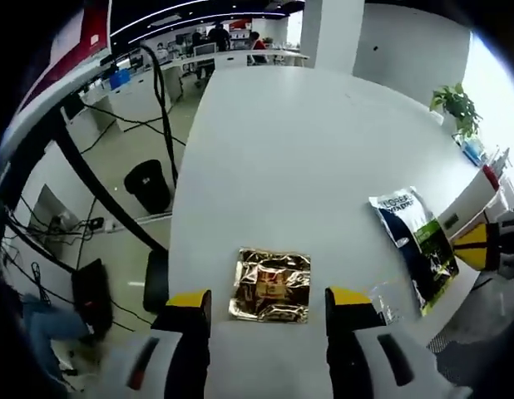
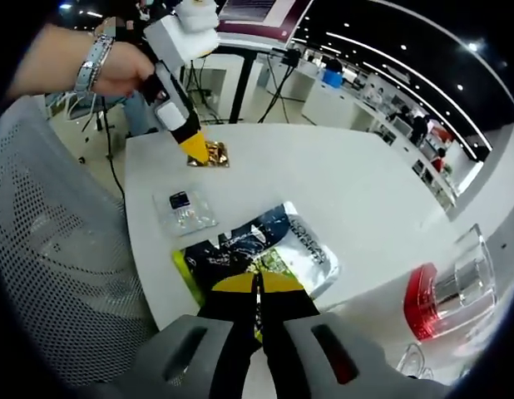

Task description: Arrange the skincare products in the storage area until every visible bottle or jar stands upright without overlapping.

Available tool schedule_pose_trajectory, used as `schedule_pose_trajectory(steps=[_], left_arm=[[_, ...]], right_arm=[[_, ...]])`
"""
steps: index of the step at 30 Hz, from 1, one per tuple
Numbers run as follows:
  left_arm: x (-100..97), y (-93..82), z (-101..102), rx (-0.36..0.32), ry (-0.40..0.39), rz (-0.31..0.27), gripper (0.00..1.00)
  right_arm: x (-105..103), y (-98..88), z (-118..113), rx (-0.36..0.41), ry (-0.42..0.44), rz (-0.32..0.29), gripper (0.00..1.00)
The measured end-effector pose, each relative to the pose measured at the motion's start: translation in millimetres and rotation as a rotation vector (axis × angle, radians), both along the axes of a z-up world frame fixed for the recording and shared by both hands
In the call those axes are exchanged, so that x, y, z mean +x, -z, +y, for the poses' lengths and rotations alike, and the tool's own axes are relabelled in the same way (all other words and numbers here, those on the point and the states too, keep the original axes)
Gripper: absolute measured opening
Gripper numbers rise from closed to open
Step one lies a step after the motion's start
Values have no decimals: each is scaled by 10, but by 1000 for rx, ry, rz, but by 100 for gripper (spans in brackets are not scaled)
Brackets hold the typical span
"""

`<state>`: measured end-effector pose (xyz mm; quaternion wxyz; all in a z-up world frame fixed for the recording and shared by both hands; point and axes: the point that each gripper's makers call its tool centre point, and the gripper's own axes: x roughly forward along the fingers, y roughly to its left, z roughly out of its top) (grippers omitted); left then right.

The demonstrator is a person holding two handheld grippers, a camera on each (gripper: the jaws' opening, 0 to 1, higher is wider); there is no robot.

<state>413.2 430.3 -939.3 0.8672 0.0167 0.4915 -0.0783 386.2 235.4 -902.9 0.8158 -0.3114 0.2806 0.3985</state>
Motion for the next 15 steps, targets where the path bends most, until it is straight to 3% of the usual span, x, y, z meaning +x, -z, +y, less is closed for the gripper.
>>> schedule_pose_trajectory(steps=[5, 6, 9, 15], left_arm=[[-6, 99, -14, -4, 33, 42, 60], [30, 78, -6, 12, 50, 14, 61], [21, 79, -14, 15, 59, 22, 58], [36, 73, -85, 8, 95, -17, 43]], right_arm=[[22, 4, -22, 3, 14, 2, 0], [26, 2, -25, 6, 17, 4, 0], [22, 3, -26, 7, 19, 5, 0], [12, -5, 2, 11, 10, 4, 0]])
